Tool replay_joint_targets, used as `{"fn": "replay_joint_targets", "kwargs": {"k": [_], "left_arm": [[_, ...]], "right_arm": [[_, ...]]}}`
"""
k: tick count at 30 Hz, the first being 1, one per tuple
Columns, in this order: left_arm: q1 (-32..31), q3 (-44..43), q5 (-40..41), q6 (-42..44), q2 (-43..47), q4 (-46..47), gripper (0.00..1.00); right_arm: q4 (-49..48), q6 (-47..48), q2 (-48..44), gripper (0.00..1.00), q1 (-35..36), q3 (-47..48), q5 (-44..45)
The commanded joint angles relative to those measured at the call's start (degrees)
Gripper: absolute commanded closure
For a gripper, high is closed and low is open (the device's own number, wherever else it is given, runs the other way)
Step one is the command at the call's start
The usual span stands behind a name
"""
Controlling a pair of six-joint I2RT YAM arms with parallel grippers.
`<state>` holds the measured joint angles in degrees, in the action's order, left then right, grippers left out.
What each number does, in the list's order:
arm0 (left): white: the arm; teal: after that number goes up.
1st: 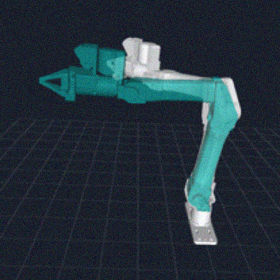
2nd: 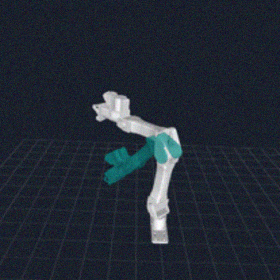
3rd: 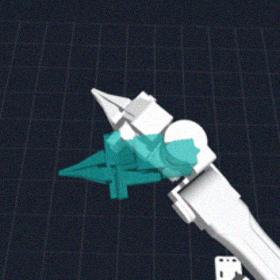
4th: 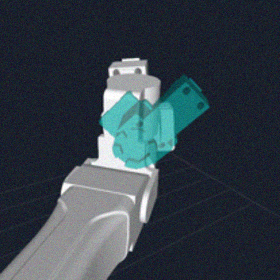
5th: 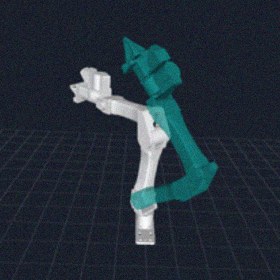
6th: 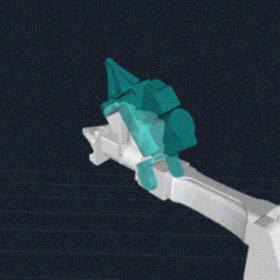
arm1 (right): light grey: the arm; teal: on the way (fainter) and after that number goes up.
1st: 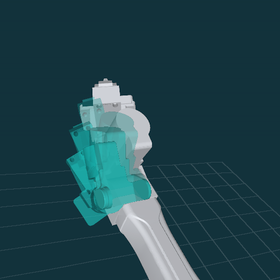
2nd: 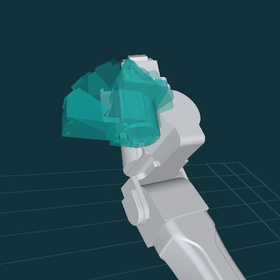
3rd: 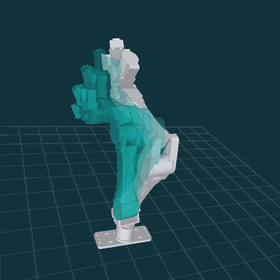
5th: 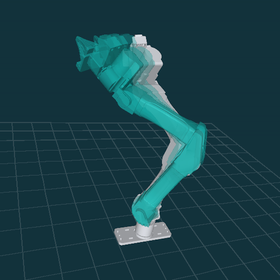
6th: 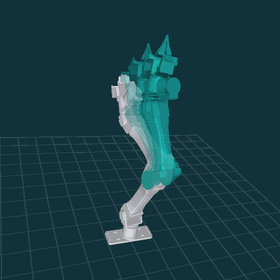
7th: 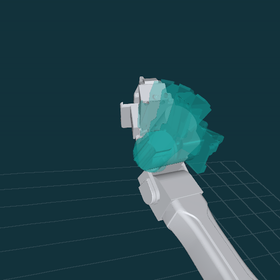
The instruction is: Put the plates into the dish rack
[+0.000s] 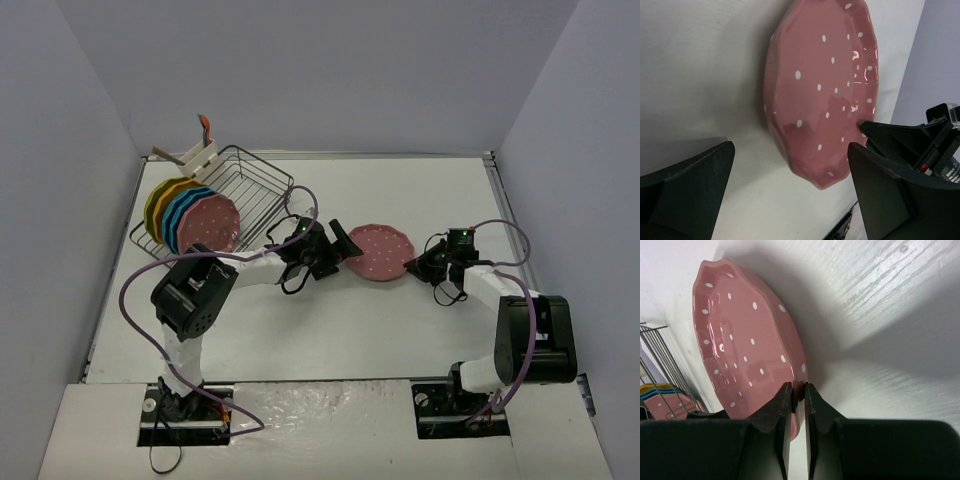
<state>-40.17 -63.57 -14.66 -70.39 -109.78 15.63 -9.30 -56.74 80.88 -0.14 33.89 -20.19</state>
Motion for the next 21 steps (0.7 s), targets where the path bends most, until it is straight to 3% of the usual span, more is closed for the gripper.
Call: {"fn": "replay_joint_targets", "kwargs": {"k": [1,13,20,21], "left_arm": [[-0.95,-4.50,-1.78,-3.77,-0.20,6.24,0.09],[-1.58,-3.78,-2.15,-8.92,-3.68,11.23,0.22],[-1.69,-1.13,-0.82,-10.74,-2.79,15.94,0.48],[-1.75,-0.34,-0.42,-10.74,-2.33,16.63,0.56]], "right_arm": [[-8.08,-3.28,-4.22,1.00,1.18,0.83,-7.19],[-10.32,-4.66,-4.59,1.00,1.26,-0.87,-10.37],[-10.17,-4.33,-5.16,1.00,1.19,-1.49,-10.71],[-10.29,-4.27,-5.28,1.00,1.19,-1.78,-10.82]]}}
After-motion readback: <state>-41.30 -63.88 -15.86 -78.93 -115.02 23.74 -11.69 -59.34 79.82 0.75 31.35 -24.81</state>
